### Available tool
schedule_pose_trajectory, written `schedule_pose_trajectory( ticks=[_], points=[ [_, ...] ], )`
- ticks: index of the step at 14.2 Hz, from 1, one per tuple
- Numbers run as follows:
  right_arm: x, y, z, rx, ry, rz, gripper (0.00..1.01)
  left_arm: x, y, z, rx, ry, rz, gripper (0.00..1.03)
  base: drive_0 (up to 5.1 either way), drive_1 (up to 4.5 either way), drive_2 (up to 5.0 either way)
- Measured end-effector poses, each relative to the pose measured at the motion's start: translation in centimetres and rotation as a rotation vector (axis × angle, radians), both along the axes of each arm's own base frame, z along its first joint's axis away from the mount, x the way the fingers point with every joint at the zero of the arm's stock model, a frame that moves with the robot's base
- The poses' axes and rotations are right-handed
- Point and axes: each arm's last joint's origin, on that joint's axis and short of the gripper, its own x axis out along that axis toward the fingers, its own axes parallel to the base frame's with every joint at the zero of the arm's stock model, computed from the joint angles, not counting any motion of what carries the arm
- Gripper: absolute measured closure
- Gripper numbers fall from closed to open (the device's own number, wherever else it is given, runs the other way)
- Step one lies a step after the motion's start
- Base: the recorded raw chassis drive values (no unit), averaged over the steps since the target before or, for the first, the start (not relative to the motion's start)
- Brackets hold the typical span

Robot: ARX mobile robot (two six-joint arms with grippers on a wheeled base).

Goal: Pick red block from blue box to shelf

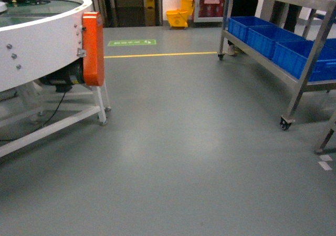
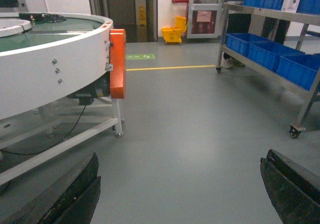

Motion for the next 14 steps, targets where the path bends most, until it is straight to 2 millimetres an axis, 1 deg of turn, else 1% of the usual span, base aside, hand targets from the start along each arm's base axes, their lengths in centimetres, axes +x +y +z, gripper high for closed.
schedule_pose_trajectory(
  ticks=[5,14],
  points=[
    [0.00,0.00,-0.01,0.000,0.001,0.001,0.73,0.00,0.00,0.00,0.000,0.000,0.001,0.05,-1.5,0.33,-3.4],
    [0.00,-0.01,-0.01,0.000,0.001,0.000,0.73,0.00,0.00,0.00,0.000,0.000,0.000,0.05,-1.7,-1.67,-1.7]
  ],
)
